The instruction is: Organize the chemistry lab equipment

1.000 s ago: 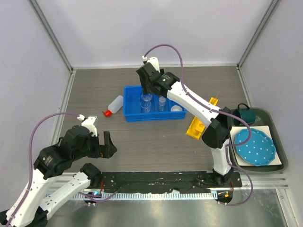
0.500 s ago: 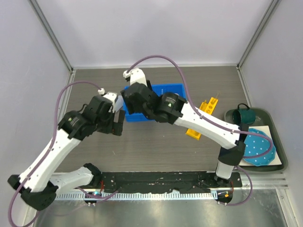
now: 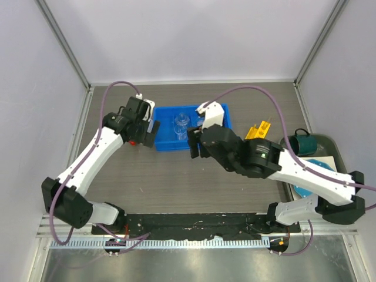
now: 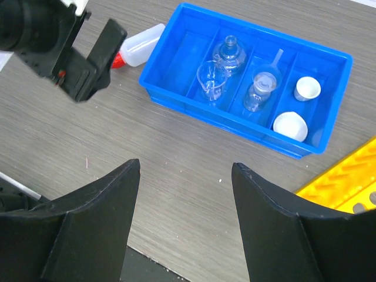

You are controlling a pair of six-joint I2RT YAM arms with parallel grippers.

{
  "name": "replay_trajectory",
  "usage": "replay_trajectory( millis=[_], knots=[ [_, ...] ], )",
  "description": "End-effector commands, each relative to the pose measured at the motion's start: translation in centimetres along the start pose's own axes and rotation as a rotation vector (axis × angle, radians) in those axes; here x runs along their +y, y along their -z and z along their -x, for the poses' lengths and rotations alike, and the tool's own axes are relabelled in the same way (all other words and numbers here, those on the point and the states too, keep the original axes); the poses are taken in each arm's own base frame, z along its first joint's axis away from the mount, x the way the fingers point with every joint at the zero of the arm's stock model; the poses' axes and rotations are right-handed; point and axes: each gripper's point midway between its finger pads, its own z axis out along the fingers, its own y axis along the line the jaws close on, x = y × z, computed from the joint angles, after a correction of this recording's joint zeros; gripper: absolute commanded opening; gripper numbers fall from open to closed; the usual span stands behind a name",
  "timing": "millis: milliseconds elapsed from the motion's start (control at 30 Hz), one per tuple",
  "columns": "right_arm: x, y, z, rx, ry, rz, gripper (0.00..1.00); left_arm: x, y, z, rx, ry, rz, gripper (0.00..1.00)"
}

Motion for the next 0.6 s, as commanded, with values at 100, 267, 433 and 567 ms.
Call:
replay_trajectory(
  millis=[100,267,433,567],
  knots=[
    [-3.2,5.6,1.4,-0.112,-0.183,0.073,0.69,3.9,-6.0,3.2,-0.024,0.120,-0.005,1.00],
    [-3.4,6.5,-1.0,-0.088,-0.204,0.132,0.69,6.2,-10.4,2.3,0.022,0.177,0.014,1.00],
    [-3.0,6.1,-3.2,-0.049,-0.185,0.163,0.69,6.3,-14.1,0.4,0.100,0.098,0.026,0.99],
    [-2.6,5.8,-4.5,-0.034,-0.173,0.189,0.69,5.9,-15.6,0.2,0.097,0.068,-0.002,0.98]
  ],
)
